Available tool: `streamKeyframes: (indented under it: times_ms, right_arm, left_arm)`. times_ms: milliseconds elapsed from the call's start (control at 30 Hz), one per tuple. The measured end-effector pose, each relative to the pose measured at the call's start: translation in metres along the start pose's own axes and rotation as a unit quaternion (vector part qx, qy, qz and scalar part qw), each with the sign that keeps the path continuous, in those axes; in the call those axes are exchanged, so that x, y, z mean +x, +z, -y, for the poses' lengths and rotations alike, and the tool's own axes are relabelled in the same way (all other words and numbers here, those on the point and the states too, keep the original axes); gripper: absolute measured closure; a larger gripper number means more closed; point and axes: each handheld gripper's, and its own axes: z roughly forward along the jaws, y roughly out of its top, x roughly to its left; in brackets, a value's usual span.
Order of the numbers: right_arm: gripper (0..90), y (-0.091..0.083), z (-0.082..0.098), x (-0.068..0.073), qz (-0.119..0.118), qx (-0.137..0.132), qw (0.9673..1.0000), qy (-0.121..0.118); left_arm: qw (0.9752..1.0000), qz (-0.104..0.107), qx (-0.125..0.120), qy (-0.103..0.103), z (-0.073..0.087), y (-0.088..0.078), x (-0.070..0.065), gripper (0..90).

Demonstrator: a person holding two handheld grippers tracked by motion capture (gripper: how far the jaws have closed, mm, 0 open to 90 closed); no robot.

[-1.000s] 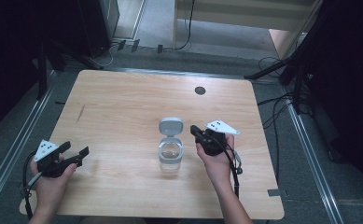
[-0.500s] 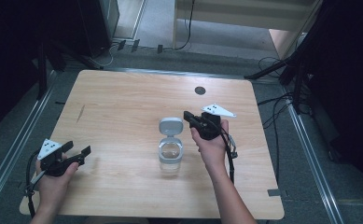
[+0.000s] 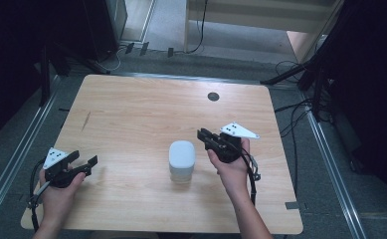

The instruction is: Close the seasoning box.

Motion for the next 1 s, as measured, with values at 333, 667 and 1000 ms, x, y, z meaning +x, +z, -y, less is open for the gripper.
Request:
streamKeyframes:
  times_ms: [333,667,1000]
  right_arm:
    - [24.6,-0.030,0.018,-0.030,0.045,-0.017,0.9988,0.000]
    - [24.0,-0.057,0.045,-0.057,0.092,-0.005,0.9958,0.007]
    - [24.2,-0.088,0.075,-0.081,0.131,0.011,0.9911,0.023]
  left_arm:
    - [1.0000,0.000,0.000,0.000,0.000,0.000,0.000,25.5]
    - [1.0000,-0.001,0.000,0.000,0.000,0.001,-0.001,25.5]
    - [1.0000,-0.003,0.001,0.000,0.000,0.001,-0.001,25.5]
